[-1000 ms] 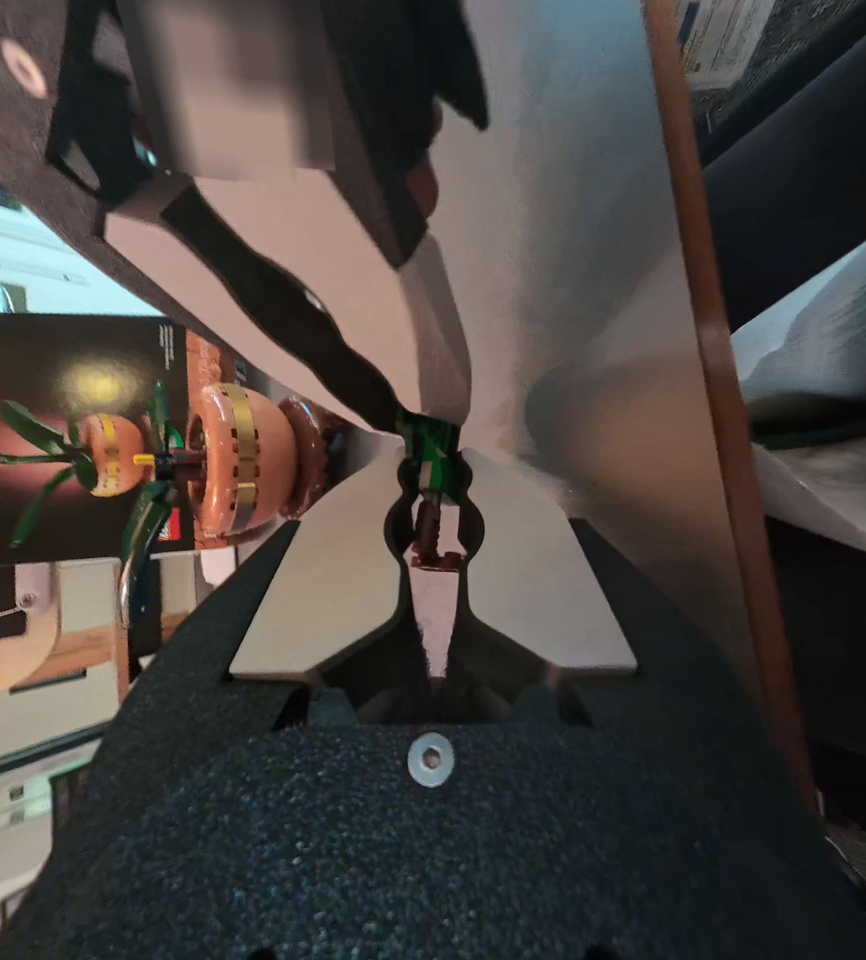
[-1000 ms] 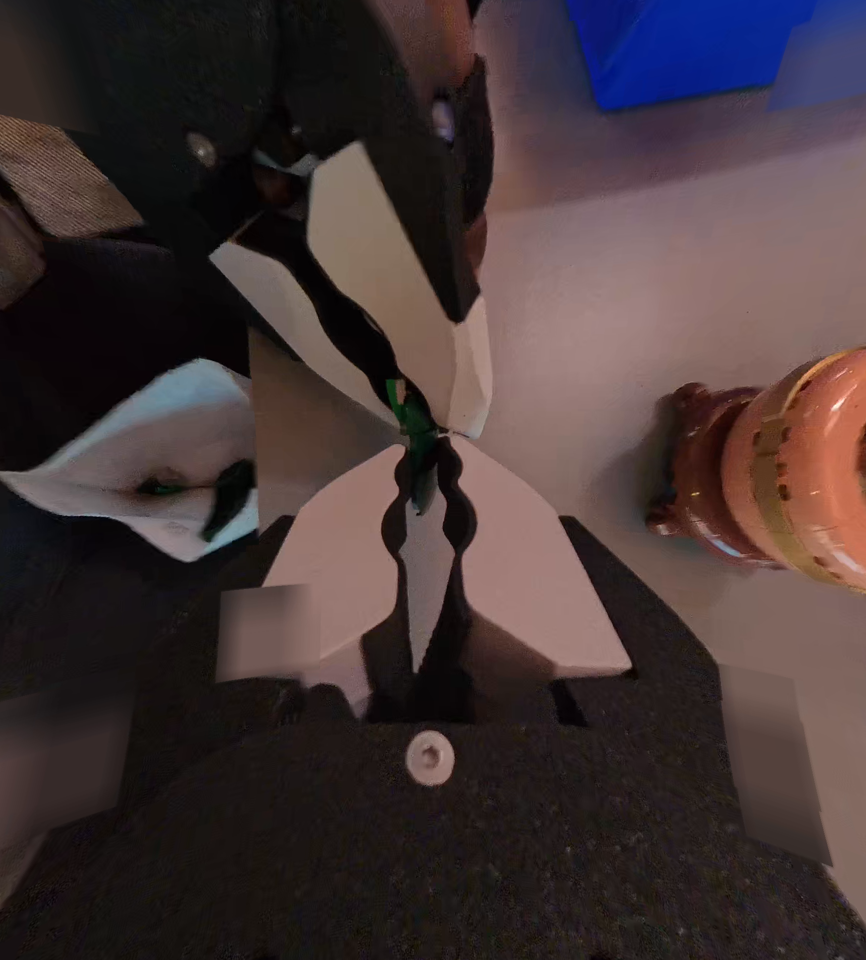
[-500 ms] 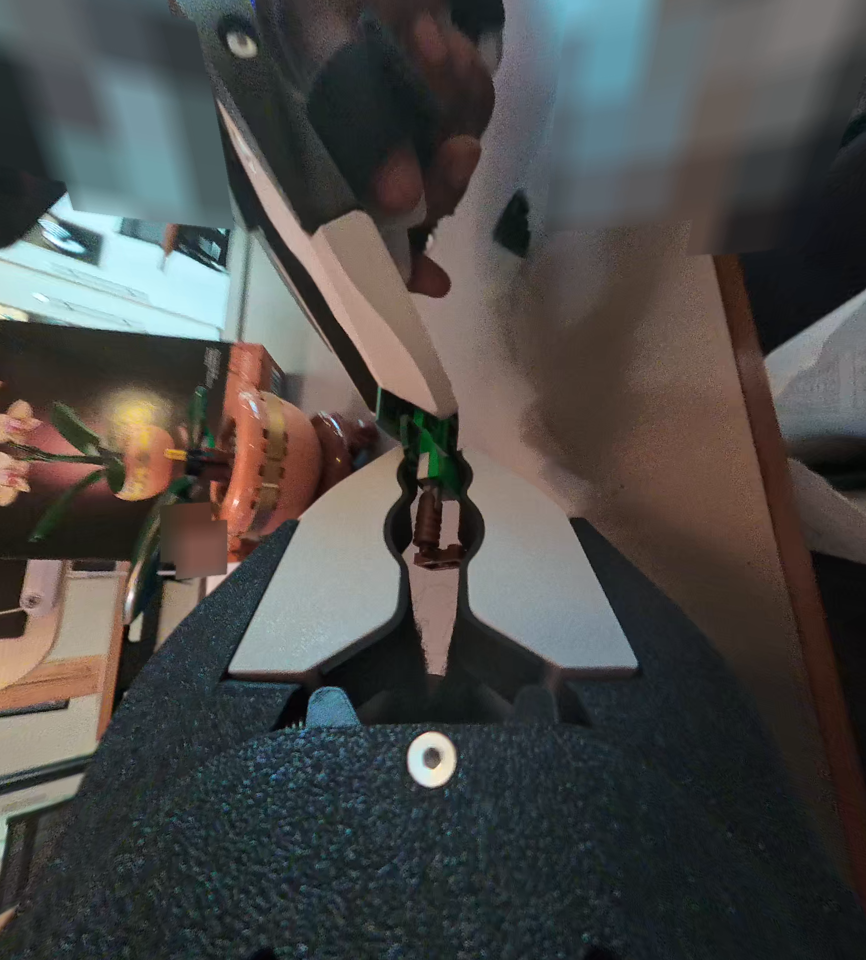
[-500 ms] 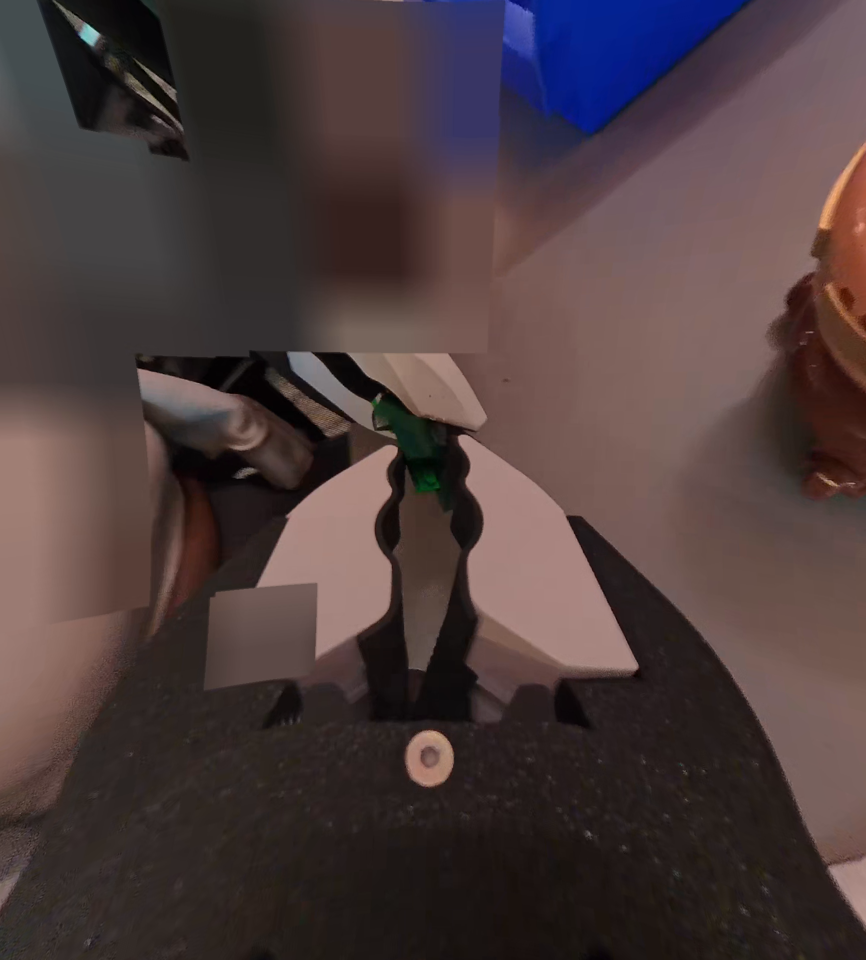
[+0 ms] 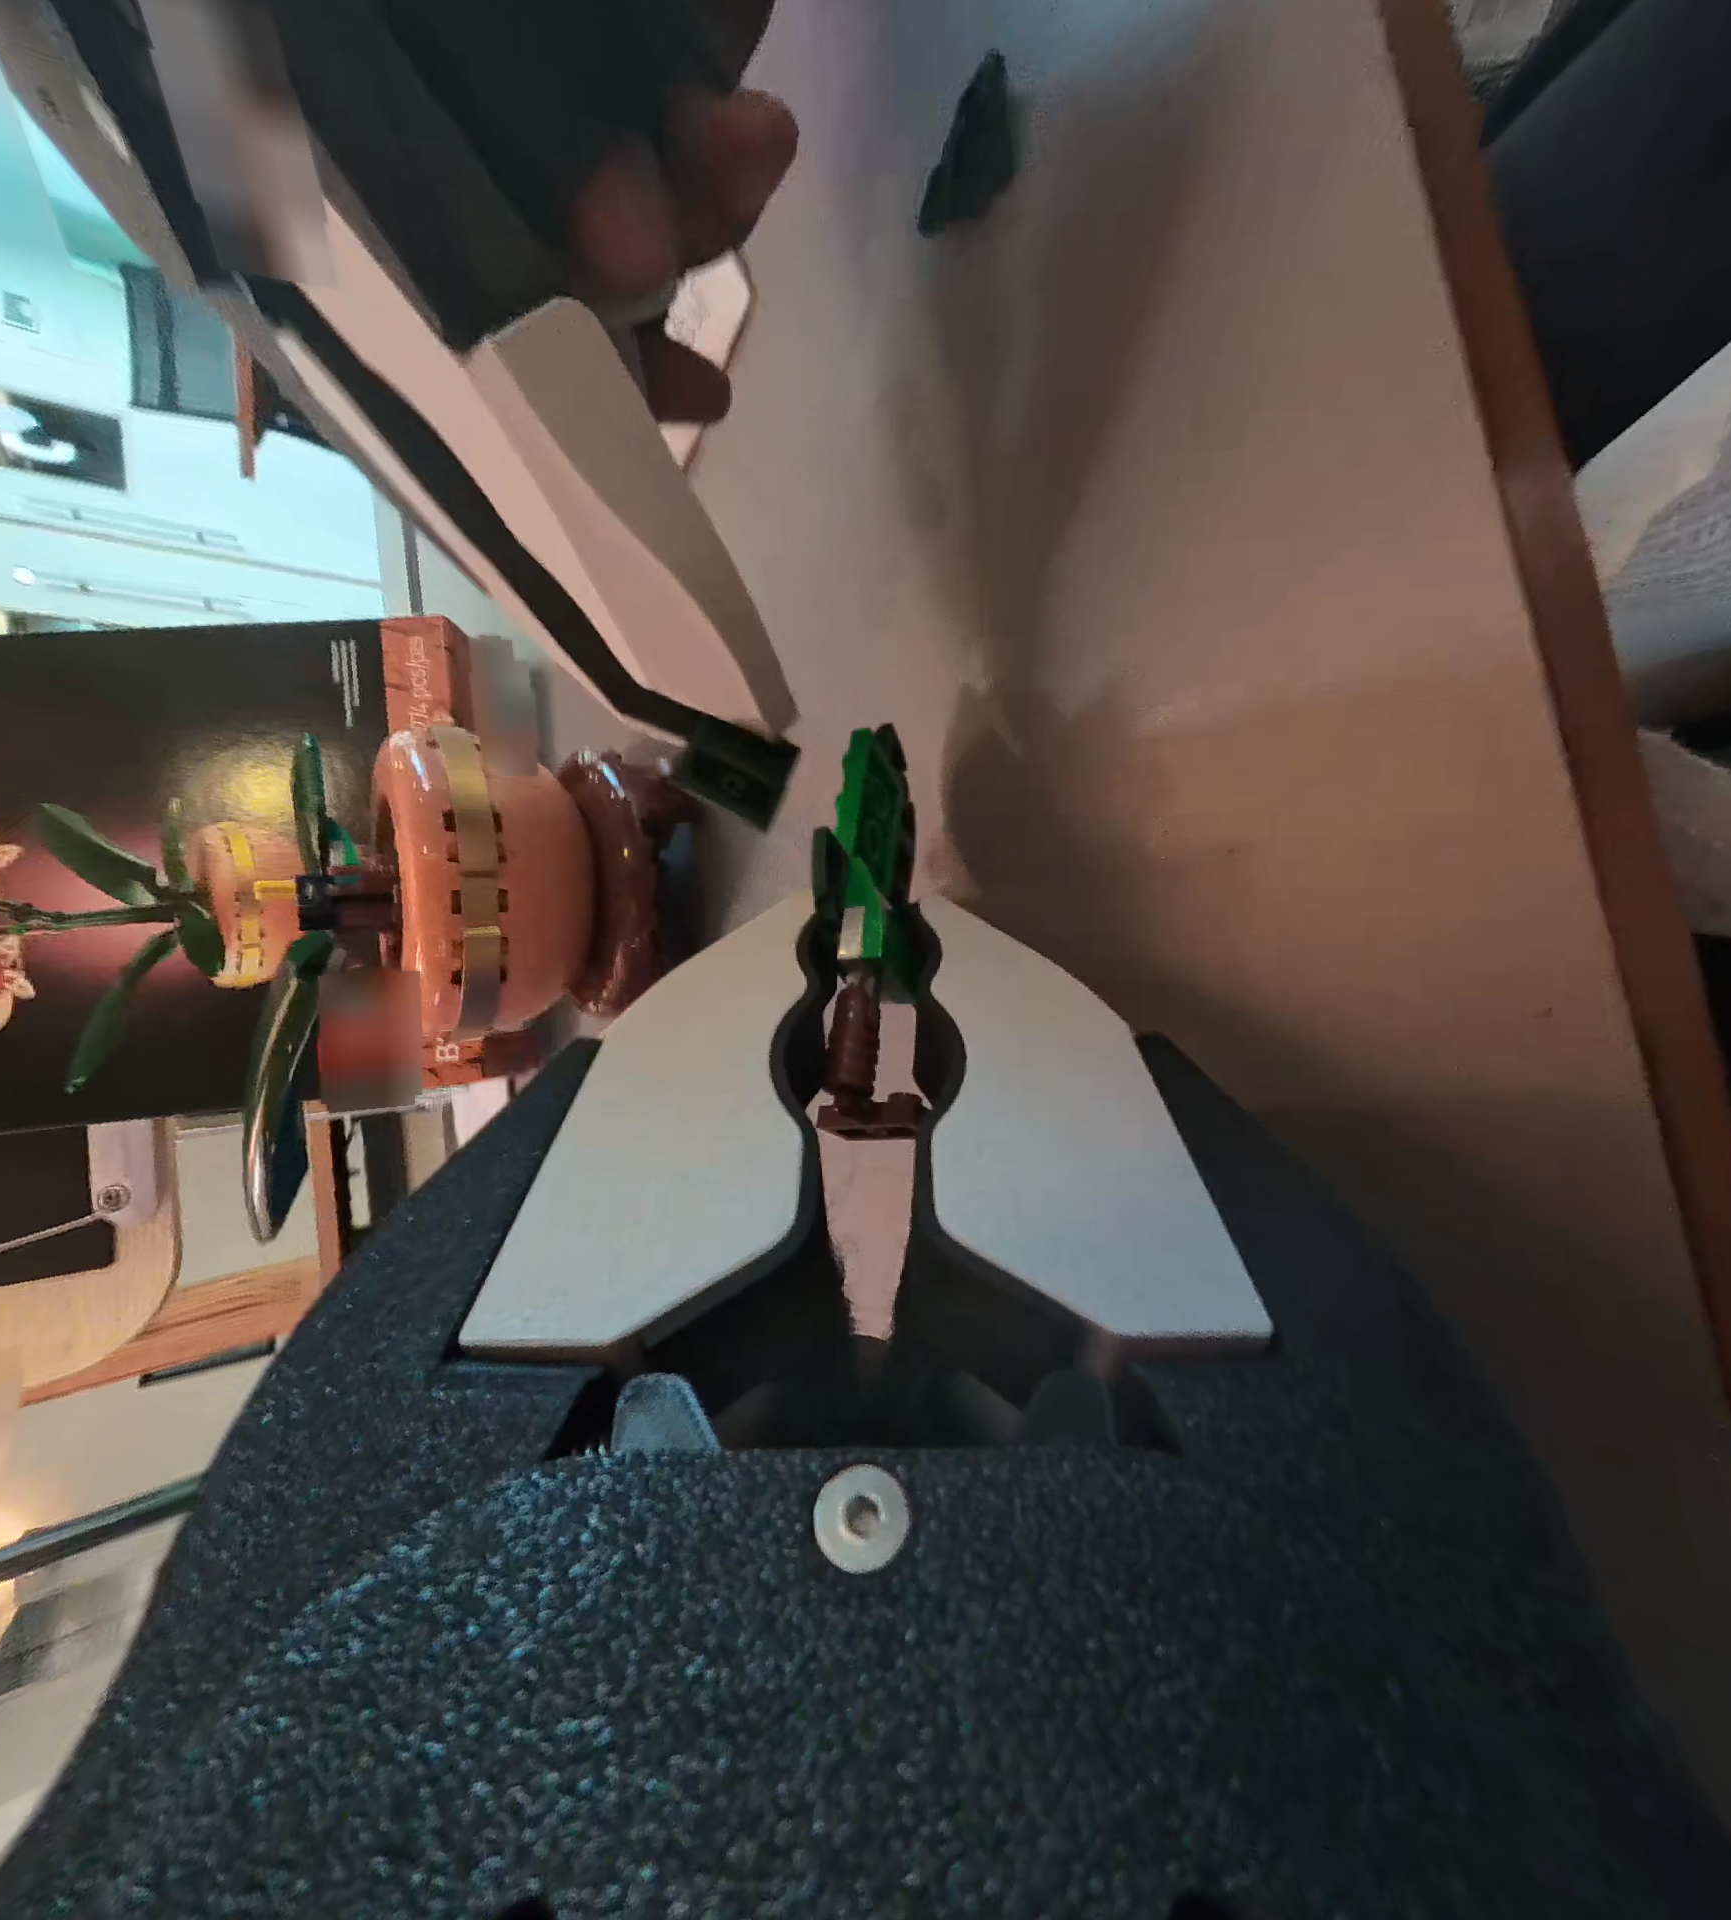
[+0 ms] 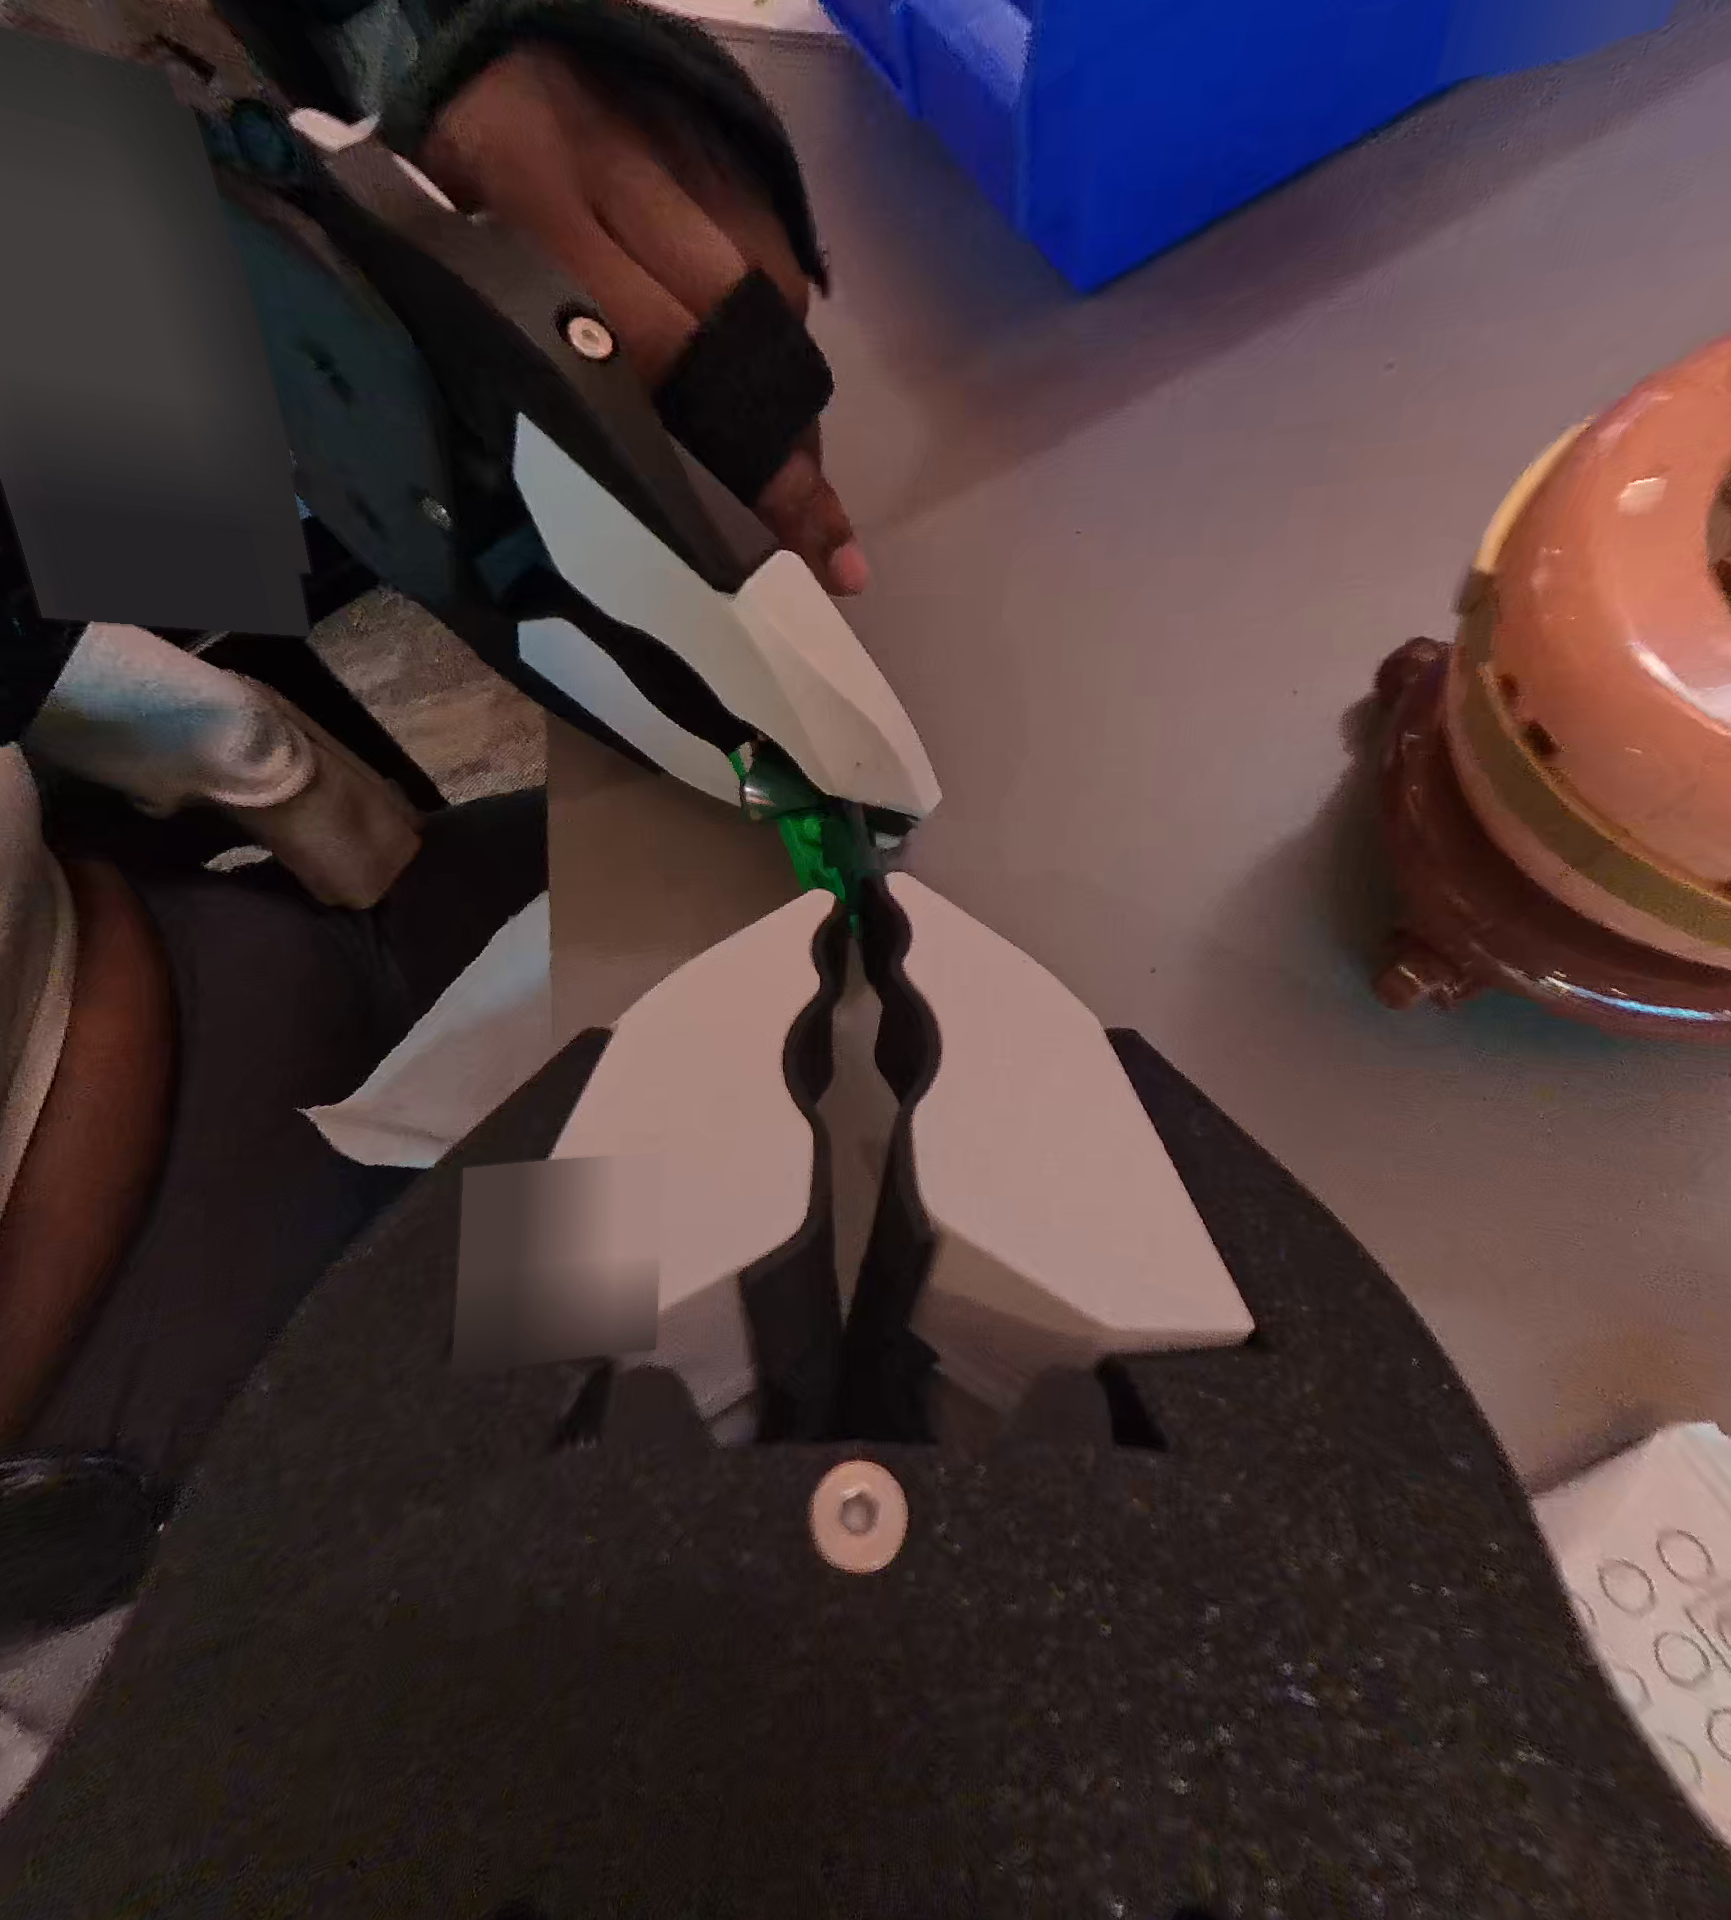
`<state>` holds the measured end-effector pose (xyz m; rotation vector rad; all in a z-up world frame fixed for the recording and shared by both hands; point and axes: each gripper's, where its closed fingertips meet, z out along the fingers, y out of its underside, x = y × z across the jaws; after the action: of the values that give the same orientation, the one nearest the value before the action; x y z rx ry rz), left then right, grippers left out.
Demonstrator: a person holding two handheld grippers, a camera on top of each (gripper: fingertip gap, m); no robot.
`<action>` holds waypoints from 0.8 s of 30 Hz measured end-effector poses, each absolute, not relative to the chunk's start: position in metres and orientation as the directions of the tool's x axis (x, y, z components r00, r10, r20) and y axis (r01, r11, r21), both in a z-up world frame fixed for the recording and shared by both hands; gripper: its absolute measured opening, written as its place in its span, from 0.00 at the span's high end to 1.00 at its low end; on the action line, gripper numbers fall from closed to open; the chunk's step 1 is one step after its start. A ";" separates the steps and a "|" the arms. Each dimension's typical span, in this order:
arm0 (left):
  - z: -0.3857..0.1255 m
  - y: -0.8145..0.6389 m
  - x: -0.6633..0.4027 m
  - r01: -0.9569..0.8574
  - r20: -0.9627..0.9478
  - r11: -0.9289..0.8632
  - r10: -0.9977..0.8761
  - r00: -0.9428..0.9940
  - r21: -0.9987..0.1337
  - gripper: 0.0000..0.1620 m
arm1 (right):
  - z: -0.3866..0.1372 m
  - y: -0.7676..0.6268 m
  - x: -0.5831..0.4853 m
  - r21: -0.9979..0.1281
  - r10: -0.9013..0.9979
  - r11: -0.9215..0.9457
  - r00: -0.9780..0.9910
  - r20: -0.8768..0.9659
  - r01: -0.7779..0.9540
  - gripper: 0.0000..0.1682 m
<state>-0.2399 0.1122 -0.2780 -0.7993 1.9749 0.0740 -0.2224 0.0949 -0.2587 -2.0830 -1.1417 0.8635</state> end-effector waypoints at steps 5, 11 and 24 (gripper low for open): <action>-0.273 0.130 -0.258 -0.667 -0.783 0.684 -0.574 -0.240 -0.297 0.93 | -0.244 0.086 -0.204 -0.763 0.868 -0.398 0.479 -0.133 0.509 0.98; -0.253 0.136 -0.272 -0.680 -0.719 0.544 -0.694 -0.035 -0.492 0.93 | -0.248 0.015 -0.252 -0.759 0.919 -0.169 0.379 0.109 0.629 0.98; -0.228 0.132 -0.280 -0.612 -0.716 0.541 -0.696 0.060 -0.577 0.93 | -0.282 0.007 -0.259 -0.666 0.822 -0.025 0.395 0.411 0.746 0.86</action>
<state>-0.2805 0.1318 -0.2285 -1.1307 1.6211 -0.0904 -0.2594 0.0071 -0.2822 -1.7815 -1.3672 0.1098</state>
